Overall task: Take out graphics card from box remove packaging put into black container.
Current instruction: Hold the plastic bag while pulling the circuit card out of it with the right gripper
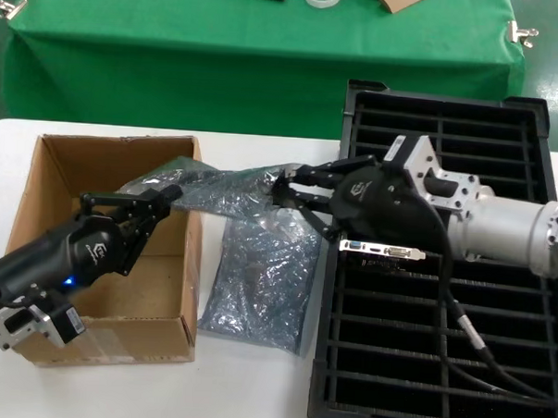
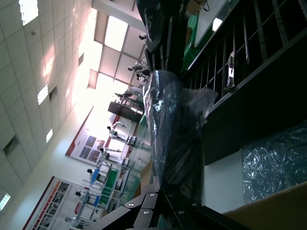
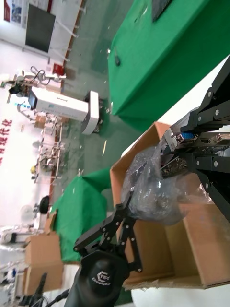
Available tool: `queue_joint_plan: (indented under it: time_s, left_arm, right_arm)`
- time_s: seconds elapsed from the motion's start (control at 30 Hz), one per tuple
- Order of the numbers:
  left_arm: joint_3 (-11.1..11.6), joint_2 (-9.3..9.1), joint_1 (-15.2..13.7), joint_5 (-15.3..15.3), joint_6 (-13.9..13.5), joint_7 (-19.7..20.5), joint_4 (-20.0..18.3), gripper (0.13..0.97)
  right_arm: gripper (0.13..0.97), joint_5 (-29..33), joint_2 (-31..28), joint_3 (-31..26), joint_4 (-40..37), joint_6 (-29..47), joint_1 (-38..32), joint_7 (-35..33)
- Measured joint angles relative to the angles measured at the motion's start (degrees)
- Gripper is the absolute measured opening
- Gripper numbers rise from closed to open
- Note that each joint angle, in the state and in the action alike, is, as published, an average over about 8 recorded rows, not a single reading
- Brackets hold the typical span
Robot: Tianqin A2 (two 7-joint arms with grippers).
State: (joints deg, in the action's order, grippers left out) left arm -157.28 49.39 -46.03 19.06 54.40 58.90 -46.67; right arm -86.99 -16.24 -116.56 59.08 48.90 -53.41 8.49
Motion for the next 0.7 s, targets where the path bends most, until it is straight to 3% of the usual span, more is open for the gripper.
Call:
queue_joint_plan:
  time_s: [0.37,0.7]
  left_arm:
    - [0.10,-0.67,-0.35,0.76,0.41,0.23,1.35,0.139]
    - [0.12,-0.74,-0.27,1.34,0.29,0.34,0.95,0.138]
  right_arm:
    - [0.207,6.22,-4.71,-0.33,10.82,-2.84,2.84,9.88]
    - [0.206,6.96,-5.88,-0.11,13.57,-3.09,3.64,11.87]
